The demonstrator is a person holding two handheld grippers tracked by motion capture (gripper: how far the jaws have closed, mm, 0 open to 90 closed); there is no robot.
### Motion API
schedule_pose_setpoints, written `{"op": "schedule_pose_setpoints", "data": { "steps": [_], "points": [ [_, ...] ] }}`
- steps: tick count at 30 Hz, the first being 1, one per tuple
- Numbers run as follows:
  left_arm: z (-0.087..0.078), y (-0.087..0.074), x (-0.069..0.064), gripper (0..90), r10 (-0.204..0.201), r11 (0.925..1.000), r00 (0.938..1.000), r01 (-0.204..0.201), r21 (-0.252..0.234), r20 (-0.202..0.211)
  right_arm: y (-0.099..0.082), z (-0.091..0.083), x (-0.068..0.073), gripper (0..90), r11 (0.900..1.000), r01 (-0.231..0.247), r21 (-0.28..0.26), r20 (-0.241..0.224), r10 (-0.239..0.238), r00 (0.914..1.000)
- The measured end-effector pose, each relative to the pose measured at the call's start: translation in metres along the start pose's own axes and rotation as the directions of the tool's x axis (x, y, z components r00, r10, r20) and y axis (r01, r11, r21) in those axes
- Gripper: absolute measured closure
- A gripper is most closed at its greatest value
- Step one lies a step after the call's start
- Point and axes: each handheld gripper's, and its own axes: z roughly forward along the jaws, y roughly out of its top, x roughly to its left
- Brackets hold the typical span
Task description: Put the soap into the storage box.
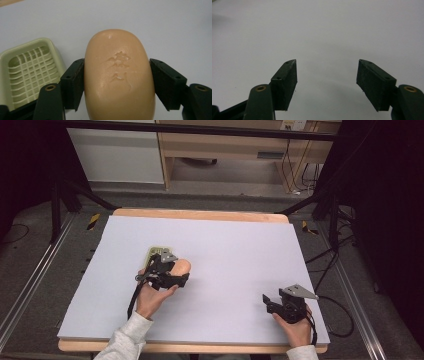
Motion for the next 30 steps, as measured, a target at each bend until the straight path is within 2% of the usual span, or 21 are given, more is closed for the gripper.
{"op": "schedule_pose_setpoints", "data": {
  "steps": [6,13,25,30],
  "points": [
    [-0.001,0.001,0.009,31.5,-0.009,1.0000,0.9997,0.009,0.002,-0.023,-0.001,-0.002,0.003,32.3,1.0000,0.006,0.001,-0.008,-0.006,0.9999],
    [-0.002,0.000,0.025,31.6,-0.047,0.9989,0.9979,0.046,-0.005,-0.044,-0.004,-0.002,0.003,31.1,1.0000,0.004,-0.005,-0.006,-0.004,1.0000],
    [-0.003,0.000,0.046,31.7,-0.089,0.9961,0.9924,0.088,-0.011,-0.085,-0.001,0.001,0.006,29.9,0.9998,0.016,-0.007,-0.002,-0.016,0.9999],
    [0.001,0.000,0.051,31.7,-0.101,0.9948,0.9904,0.101,-0.009,-0.094,-0.001,0.001,0.006,29.8,1.0000,0.005,-0.008,-0.007,-0.005,1.0000]
  ]
}}
